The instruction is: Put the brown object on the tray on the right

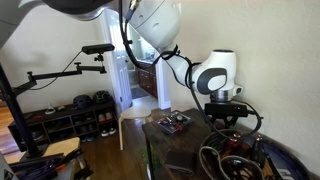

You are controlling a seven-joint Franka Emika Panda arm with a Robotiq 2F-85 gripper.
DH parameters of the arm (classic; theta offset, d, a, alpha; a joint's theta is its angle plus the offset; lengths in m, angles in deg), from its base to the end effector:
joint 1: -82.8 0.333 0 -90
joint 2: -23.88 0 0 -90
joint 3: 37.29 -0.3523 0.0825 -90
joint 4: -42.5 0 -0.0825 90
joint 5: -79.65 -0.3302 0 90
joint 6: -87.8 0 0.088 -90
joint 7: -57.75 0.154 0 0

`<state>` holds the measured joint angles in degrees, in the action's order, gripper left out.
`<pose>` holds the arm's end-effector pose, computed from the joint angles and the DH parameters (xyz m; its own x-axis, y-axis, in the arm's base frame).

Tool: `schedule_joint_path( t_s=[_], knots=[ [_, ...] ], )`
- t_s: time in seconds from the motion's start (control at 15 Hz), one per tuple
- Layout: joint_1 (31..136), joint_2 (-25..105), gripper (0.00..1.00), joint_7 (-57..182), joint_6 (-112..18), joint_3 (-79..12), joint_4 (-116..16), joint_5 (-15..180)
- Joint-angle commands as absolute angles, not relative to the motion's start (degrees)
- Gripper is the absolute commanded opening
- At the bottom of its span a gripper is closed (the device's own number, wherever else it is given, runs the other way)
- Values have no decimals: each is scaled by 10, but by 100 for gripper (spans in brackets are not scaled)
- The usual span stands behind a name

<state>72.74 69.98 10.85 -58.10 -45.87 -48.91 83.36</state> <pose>0.7045 -0.0363 0.1953 0.6919 0.7057 0.1524 0.7047 -0.7060 0.0699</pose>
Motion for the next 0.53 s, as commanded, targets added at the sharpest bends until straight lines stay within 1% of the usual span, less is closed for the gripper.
schedule_joint_path(
  t_s=[0.0,0.13,0.47],
  knots=[
    [715,703,26,86,-583,-473,-485,822],
    [713,699,16,85,-584,-475,-490,820],
    [713,656,16,90,-587,-478,-535,812]
  ],
)
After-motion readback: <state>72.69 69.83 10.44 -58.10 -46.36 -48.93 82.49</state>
